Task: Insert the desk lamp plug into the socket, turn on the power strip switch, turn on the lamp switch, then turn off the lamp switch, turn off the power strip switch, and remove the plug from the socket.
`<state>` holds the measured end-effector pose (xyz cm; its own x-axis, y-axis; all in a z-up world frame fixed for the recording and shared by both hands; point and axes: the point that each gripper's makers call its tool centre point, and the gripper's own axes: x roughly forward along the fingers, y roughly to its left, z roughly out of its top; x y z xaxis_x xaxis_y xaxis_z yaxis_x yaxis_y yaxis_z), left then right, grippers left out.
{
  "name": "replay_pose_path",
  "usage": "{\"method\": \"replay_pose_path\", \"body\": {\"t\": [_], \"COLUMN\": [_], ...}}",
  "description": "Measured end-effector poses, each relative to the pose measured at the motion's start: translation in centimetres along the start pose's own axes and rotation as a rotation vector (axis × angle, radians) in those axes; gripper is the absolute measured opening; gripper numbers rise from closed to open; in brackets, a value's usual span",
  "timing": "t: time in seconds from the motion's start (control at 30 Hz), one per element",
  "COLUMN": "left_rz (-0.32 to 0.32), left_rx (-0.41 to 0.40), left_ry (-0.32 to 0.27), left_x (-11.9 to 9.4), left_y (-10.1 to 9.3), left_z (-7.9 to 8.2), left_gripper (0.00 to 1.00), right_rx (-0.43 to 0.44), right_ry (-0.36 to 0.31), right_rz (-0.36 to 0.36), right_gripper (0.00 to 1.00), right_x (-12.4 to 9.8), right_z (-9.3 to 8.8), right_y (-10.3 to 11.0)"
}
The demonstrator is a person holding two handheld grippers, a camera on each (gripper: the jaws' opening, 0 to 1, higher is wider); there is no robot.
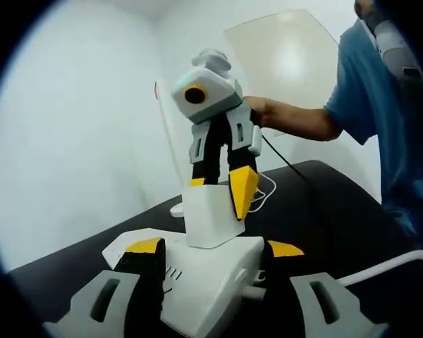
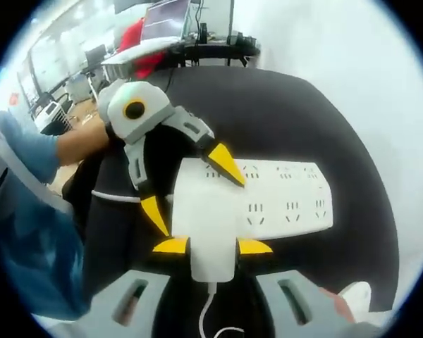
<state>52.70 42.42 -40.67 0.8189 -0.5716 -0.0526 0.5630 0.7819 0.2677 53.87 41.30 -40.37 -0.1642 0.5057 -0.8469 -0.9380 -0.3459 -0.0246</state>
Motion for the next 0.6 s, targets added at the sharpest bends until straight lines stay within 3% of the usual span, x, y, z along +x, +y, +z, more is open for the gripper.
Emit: {"method": "replay_pose_path", "body": {"t": [0.6], "left_rz": [-0.002], "left_rx": [-0.006], "left_ry": [0.004], "left_x": [0.01], "left_y": [0.06], "left_z": [-0.13], "left_gripper": [0.54], "right_rx": [0.0], "right_ry": [0.145], "right_rz": [0.013], "right_gripper": [0.23], "right_x": [-0.31], "right_z": [0.79], "right_y": [-0.17]}}
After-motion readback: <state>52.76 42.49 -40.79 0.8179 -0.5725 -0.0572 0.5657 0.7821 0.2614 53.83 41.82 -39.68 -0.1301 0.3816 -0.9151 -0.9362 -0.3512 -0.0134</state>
